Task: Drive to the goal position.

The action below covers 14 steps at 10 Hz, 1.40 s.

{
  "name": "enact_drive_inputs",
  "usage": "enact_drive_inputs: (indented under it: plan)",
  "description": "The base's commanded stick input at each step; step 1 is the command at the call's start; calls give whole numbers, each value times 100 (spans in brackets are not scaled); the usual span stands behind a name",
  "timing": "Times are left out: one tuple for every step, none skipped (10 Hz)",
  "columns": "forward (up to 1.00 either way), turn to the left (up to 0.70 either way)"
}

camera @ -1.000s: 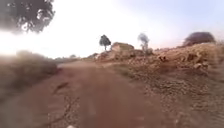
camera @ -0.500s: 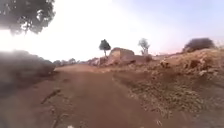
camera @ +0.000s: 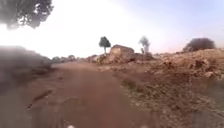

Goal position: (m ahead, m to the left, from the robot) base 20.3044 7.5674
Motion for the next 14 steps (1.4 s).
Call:
enact_drive_inputs:
  plan:
    - [70, 0]
    - [70, 0]
    - [70, 0]
    - [70, 0]
    - [70, 0]
    - [70, 0]
    - [70, 0]
    - [70, 0]
    - [70, 15]
    - [70, 33]
    - [70, 35]
    - [70, 35]
    - [70, 35]
    - [70, 35]
